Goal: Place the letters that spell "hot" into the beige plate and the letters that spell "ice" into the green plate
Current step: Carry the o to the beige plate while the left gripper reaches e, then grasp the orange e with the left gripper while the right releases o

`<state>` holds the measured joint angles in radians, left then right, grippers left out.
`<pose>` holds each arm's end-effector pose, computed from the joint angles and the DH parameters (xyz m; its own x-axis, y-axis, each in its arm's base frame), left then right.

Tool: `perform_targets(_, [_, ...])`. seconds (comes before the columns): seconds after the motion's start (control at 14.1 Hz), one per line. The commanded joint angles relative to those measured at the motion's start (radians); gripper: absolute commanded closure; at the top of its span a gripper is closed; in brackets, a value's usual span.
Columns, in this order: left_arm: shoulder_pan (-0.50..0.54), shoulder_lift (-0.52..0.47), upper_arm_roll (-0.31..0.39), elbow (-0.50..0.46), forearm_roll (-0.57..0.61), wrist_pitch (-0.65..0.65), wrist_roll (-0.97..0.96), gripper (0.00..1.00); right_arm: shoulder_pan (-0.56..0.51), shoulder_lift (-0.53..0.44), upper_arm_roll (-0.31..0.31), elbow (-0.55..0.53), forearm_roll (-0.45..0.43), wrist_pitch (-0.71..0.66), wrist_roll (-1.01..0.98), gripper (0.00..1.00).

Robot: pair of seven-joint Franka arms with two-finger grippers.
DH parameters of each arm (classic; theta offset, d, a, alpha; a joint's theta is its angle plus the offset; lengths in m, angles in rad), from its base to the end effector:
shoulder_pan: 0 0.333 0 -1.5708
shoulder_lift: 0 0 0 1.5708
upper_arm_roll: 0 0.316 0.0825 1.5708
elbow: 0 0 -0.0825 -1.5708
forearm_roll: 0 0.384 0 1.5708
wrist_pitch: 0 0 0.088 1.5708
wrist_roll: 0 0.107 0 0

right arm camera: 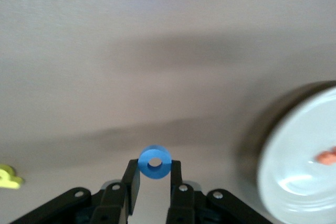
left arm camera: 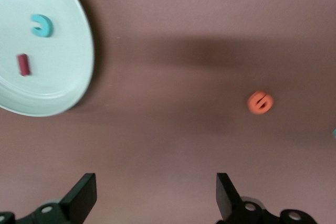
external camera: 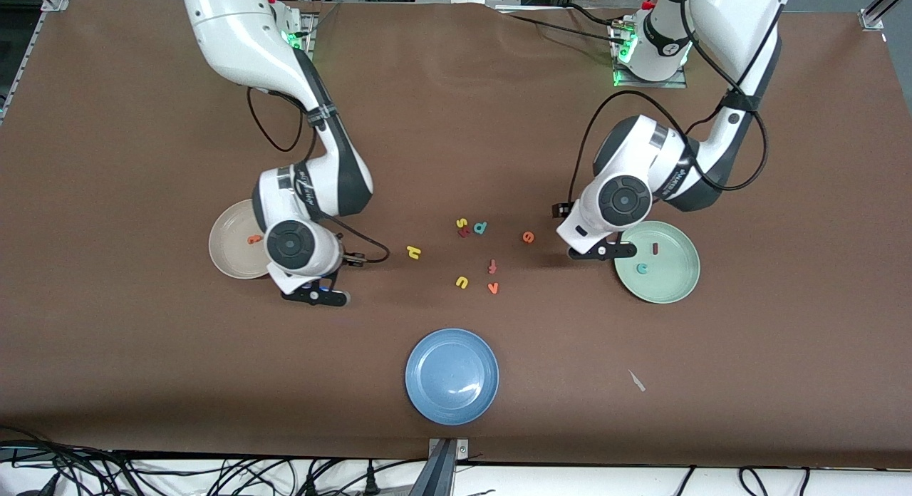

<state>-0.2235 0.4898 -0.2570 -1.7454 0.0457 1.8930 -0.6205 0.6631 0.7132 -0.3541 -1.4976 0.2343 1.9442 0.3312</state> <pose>0.5588 -0.2743 0.2795 0.9411 0.1395 -0.3078 0.1079 -0.9872 -0.1175 0.6366 0.2586 0.2501 0.9775 -0.0862 -0.1925 -0.0672 -0.9924 0.1033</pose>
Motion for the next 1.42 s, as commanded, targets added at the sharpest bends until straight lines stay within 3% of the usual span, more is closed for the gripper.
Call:
perform_targets(0.0, [-0.066, 0.077, 0.004, 0.007, -0.023, 0.119, -0.178, 0.0, 0.001, -0.187, -0.048, -0.258, -0.018, 0.076, -0.154, 0.84])
perform_targets(0.28, [-0.094, 0.144, 0.004, 0.003, -0.02, 0.291, -0.298, 0.0, 0.001, -0.36, -0.141, -0.559, -0.017, 0.258, -0.386, 0.83])
perform_targets(0.5, [-0.103, 0.184, 0.004, -0.012, -0.02, 0.38, -0.315, 0.0, -0.002, -0.362, -0.197, -0.674, -0.006, 0.401, -0.533, 0.76])
perform_targets(0.57, [-0.103, 0.191, 0.004, -0.014, -0.02, 0.393, -0.323, 0.0, -0.002, -0.356, -0.197, -0.705, -0.004, 0.454, -0.544, 0.61])
perform_targets(0.64, [-0.106, 0.193, 0.004, -0.014, -0.02, 0.394, -0.329, 0.08, -0.002, -0.347, -0.197, -0.707, 0.002, 0.467, -0.544, 0.07])
perform_targets(0.71, [-0.108, 0.193, 0.004, -0.013, -0.021, 0.396, -0.331, 0.14, -0.002, -0.347, -0.195, -0.699, 0.014, 0.463, -0.538, 0.0])
perform_targets(0.85, [-0.111, 0.2, 0.004, -0.013, -0.021, 0.409, -0.331, 0.18, 0.004, -0.348, -0.184, -0.664, 0.068, 0.423, -0.499, 0.0])
perform_targets(0.99, [-0.112, 0.207, 0.004, -0.013, -0.021, 0.429, -0.331, 0.33, 0.009, -0.339, -0.146, -0.604, 0.118, 0.351, -0.408, 0.0])
perform_targets(1.06, [-0.111, 0.207, 0.004, -0.014, -0.021, 0.429, -0.331, 0.48, 0.012, -0.325, -0.11, -0.58, 0.146, 0.349, -0.346, 0.0])
perform_targets(1.13, [-0.112, 0.213, 0.004, -0.014, -0.021, 0.431, -0.331, 0.57, 0.015, -0.313, -0.083, -0.548, 0.146, 0.349, -0.287, 0.0])
perform_targets(1.28, [-0.112, 0.223, 0.004, -0.013, -0.014, 0.434, -0.331, 0.57, 0.035, -0.278, -0.022, -0.494, 0.145, 0.349, -0.221, 0.0])
perform_targets(1.35, [-0.111, 0.223, 0.004, -0.014, -0.012, 0.44, -0.331, 0.68, 0.047, -0.267, -0.011, -0.477, 0.138, 0.349, -0.219, 0.0])
